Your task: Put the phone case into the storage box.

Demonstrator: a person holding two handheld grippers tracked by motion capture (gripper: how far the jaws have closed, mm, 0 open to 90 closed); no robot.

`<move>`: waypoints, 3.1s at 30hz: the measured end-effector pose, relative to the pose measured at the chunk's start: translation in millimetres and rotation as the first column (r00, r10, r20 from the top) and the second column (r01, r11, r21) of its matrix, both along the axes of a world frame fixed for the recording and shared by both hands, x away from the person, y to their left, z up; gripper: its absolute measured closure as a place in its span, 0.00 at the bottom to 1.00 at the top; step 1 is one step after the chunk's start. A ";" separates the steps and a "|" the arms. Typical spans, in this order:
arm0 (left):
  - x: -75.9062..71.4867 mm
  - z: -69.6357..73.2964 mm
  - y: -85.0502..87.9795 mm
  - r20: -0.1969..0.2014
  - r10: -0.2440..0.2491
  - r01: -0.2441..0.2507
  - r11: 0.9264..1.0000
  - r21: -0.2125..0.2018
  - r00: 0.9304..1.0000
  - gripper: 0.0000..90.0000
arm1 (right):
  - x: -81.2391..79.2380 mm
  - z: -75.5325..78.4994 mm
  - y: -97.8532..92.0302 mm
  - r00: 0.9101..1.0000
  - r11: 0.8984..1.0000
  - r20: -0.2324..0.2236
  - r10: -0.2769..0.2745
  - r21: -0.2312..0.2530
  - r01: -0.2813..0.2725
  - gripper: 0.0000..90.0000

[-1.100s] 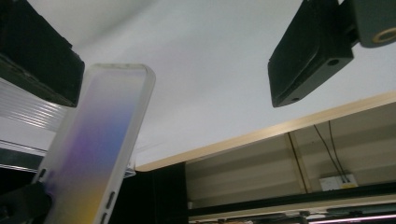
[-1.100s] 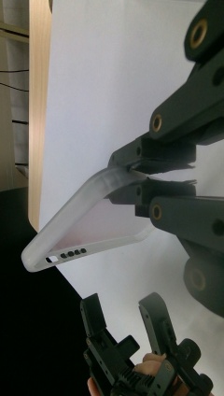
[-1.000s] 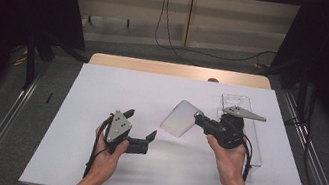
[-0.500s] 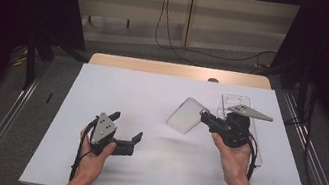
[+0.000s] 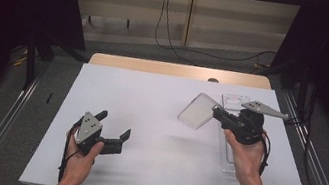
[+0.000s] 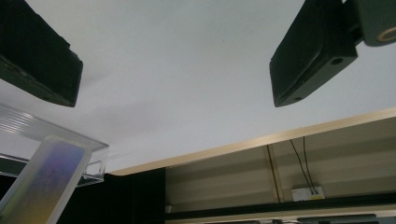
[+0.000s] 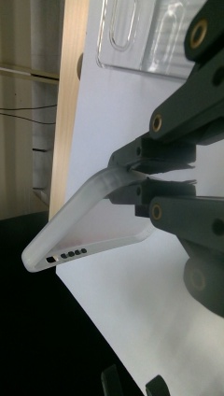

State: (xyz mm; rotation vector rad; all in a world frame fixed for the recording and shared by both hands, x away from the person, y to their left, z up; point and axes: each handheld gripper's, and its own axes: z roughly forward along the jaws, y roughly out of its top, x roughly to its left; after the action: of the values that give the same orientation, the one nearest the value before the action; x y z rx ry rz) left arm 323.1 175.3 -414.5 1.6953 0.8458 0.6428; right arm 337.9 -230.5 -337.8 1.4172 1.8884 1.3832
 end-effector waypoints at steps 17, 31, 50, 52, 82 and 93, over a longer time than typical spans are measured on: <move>-12.7 0.8 40.1 0.007 0.038 -0.038 0.999 -0.021 0.999 0.02 | 5.0 14.9 -19.8 0.999 0.999 0.021 -0.041 -0.030 0.041 0.93; -24.7 -9.6 54.1 -0.005 0.075 -0.075 0.997 -0.005 0.997 0.02 | 12.0 29.2 -36.7 0.997 0.995 0.032 -0.069 -0.066 0.071 0.93; -21.7 -14.1 51.8 -0.006 0.099 -0.099 0.995 -0.007 0.995 0.03 | 28.2 47.0 -66.5 0.995 0.990 0.046 -0.093 -0.098 0.097 0.93; -21.9 -13.9 52.8 -0.004 0.099 -0.099 0.995 -0.005 0.995 0.03 | 29.0 48.8 -70.0 0.994 0.991 0.051 -0.092 -0.098 0.096 0.93; -18.1 -14.5 54.5 -0.003 0.112 -0.112 0.994 0.011 0.994 0.03 | 55.9 37.3 -111.4 0.989 0.968 0.028 -0.144 -0.203 0.146 0.93; -17.9 -14.2 55.4 0.001 0.122 -0.122 0.992 0.015 0.993 0.03 | 65.9 27.0 -110.2 0.993 0.962 0.015 -0.120 -0.247 0.120 0.93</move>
State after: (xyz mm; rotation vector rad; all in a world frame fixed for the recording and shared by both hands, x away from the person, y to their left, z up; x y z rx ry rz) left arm 305.2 230.8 -428.7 1.6663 0.9526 0.7332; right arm 403.8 -340.7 -310.8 1.3811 1.8664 1.0498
